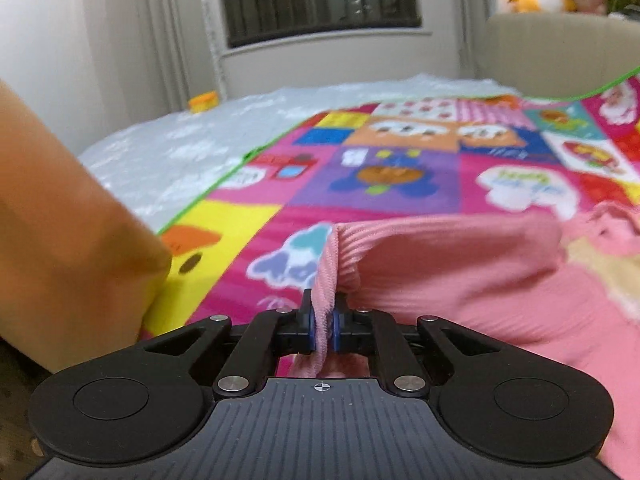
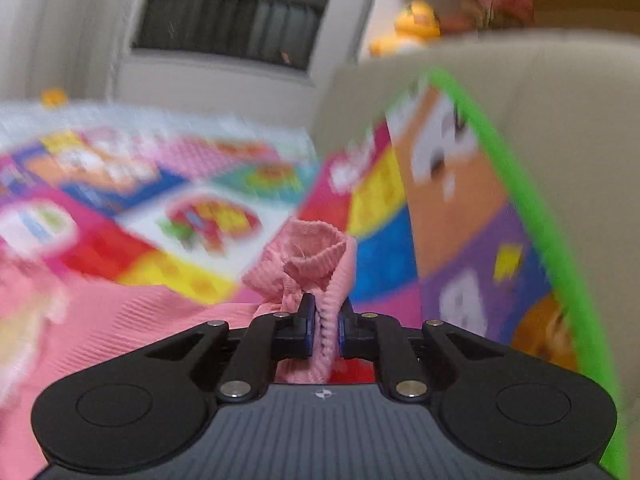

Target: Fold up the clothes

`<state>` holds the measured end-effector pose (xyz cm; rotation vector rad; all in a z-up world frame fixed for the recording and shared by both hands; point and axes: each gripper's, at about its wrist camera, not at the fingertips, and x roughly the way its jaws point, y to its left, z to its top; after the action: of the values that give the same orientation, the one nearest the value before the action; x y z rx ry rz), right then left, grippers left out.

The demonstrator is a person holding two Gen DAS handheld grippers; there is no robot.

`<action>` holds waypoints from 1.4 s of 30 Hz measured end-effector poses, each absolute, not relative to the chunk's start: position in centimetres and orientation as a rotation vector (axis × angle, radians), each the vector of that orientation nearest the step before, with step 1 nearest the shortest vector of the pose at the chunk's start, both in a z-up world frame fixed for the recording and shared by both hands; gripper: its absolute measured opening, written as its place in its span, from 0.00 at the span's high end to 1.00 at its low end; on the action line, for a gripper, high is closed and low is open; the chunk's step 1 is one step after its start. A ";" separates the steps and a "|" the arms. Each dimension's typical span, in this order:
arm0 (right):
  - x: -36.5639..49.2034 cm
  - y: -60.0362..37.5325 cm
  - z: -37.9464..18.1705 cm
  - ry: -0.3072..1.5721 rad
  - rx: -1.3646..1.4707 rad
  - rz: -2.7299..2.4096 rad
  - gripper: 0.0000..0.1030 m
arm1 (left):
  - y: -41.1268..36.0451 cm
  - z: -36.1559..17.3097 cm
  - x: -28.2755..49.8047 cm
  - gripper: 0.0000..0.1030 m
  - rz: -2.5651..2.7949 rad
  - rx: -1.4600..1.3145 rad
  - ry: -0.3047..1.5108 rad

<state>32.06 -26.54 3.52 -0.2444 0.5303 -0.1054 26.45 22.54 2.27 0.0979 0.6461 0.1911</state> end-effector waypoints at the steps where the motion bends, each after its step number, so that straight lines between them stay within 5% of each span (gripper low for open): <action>1: 32.5 -26.8 2.3 0.557 -0.264 -0.129 0.90 | 23.0 1.8 26.7 0.91 0.206 0.090 0.652; 7: 33.6 -28.8 -1.9 0.655 -0.343 -0.182 0.89 | 26.3 1.4 27.7 0.80 0.253 -0.020 0.692; 11: 31.9 -29.0 1.5 0.602 -0.316 -0.206 0.53 | 26.8 3.1 25.4 0.64 0.212 -0.105 0.673; 13: 30.0 -28.8 3.9 0.517 -0.337 -0.241 0.49 | 26.9 4.2 23.5 0.38 0.181 -0.168 0.643; 15: 28.0 -27.7 5.9 0.420 -0.355 -0.239 0.29 | 26.9 4.9 21.6 0.27 0.133 -0.254 0.602; 21: 27.5 -19.1 9.0 0.466 -0.170 0.234 0.28 | 23.0 4.3 20.4 0.17 -0.219 -0.419 0.544; 25: 30.6 -9.8 6.1 0.612 -0.091 0.527 0.28 | 18.8 2.5 23.5 0.14 -0.338 -0.344 0.531; 30: 35.1 -1.7 2.2 0.702 -0.119 0.605 0.58 | 21.3 -1.7 25.7 0.17 -0.244 -0.546 0.464; 31: 35.8 -1.1 1.6 0.726 -0.114 0.605 0.59 | 22.4 -2.0 25.3 0.13 -0.259 -0.618 0.435; 33: 37.4 -0.1 0.2 0.800 -0.111 0.620 0.79 | 24.3 -2.7 24.4 0.04 -0.274 -0.741 0.367; 37: 38.3 1.2 -0.2 0.879 -0.060 0.662 0.83 | 25.4 -3.4 24.4 0.04 -0.282 -0.822 0.341; 42: 40.5 1.9 4.1 0.733 0.014 0.657 0.99 | 25.6 -3.5 24.0 0.04 -0.304 -0.845 0.317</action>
<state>40.47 1.87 4.06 0.0140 0.7333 0.6571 24.05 25.56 -3.50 -0.8448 0.3169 -0.3042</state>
